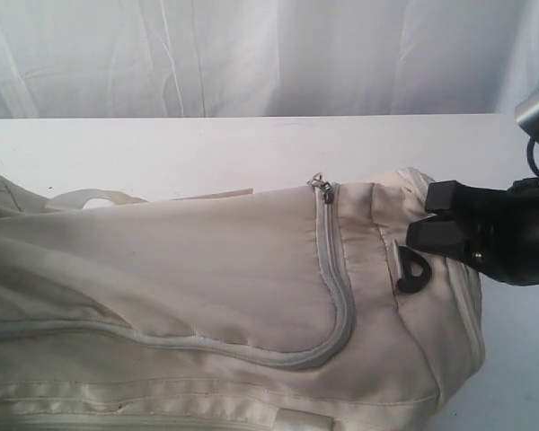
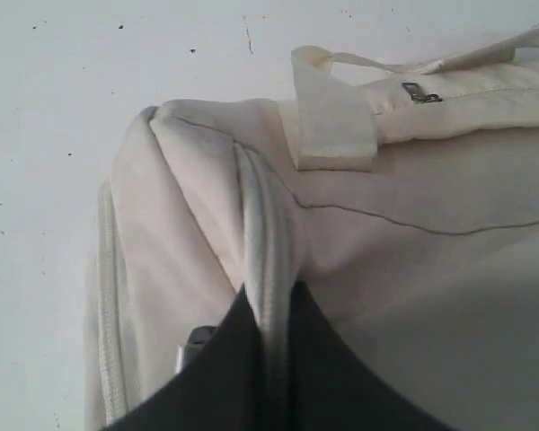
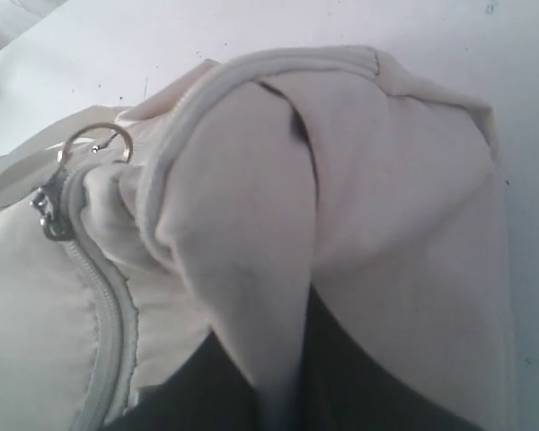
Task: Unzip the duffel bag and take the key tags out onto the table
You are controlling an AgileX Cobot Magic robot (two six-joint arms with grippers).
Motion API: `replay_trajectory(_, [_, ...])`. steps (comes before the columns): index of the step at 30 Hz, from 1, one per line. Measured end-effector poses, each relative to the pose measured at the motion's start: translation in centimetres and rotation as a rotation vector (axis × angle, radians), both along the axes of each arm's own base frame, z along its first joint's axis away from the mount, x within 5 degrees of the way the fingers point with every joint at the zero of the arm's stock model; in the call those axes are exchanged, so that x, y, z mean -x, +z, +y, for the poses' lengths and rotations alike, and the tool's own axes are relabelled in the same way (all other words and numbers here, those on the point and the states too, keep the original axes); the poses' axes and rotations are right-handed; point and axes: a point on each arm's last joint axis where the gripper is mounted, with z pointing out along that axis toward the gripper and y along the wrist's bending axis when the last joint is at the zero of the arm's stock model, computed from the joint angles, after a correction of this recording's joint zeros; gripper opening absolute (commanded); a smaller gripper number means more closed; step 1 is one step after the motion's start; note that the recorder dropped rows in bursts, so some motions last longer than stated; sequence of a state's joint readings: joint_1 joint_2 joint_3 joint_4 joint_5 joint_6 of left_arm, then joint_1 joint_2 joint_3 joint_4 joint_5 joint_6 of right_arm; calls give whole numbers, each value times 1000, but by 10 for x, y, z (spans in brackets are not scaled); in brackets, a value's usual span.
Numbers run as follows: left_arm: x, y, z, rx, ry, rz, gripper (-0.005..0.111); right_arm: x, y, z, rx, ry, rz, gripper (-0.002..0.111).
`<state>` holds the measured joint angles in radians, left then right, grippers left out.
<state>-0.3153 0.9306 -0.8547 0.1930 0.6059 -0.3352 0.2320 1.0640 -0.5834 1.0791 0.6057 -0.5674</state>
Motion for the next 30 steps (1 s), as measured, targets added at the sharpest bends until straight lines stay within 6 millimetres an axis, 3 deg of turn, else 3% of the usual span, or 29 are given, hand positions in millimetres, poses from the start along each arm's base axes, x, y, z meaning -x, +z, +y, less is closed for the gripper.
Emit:
replay_trajectory(5, [0, 0, 0, 6, 0, 0, 1, 7, 6, -3, 6, -1, -43, 0])
replay_trajectory(8, [0, 0, -1, 8, 0, 0, 10, 8, 6, -3, 8, 0, -50, 0])
replay_trajectory(19, [2, 2, 7, -64, 12, -17, 77, 8, 6, -5, 33, -3, -63, 0])
replay_trajectory(25, [1, 10, -3, 63, -29, -56, 80, 8, 6, -5, 36, -2, -64, 0])
replay_trajectory(30, [4, 26, -31, 355, -211, -111, 80, 8, 6, -5, 36, -2, -64, 0])
